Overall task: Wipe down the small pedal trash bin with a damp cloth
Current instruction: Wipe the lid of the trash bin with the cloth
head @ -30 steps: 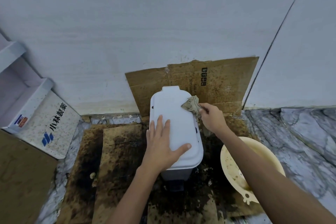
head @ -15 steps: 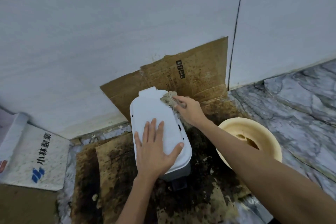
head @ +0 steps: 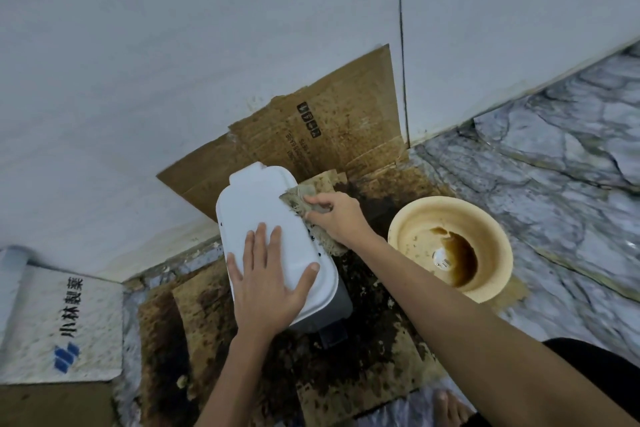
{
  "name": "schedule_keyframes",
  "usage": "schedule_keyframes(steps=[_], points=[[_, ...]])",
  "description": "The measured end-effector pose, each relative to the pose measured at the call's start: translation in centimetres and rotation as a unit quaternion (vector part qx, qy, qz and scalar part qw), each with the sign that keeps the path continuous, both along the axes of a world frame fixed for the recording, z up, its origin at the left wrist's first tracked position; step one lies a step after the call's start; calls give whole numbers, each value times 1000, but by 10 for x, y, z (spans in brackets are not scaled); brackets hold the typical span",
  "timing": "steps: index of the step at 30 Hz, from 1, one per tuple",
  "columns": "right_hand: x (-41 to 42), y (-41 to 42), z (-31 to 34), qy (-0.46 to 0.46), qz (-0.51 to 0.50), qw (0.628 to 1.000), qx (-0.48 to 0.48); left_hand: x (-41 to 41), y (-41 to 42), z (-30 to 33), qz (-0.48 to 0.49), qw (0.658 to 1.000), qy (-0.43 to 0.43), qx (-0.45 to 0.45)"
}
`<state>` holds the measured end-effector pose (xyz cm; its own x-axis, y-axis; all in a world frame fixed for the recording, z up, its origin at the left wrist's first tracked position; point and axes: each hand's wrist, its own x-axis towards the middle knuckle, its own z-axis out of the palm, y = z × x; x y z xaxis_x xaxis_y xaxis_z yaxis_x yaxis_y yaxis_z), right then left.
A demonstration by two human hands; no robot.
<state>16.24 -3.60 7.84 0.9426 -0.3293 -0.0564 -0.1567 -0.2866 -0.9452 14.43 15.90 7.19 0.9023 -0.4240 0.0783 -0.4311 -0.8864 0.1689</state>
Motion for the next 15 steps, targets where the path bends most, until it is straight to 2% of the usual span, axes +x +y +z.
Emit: schedule_keyframes(steps=[8, 15], points=[[-60, 19, -17, 23, -58, 996, 68, -1, -1, 3, 4, 1000, 7, 7], [-82, 28, -26, 8, -90, 992, 84, -2, 0, 2, -1, 1000, 1, 3]])
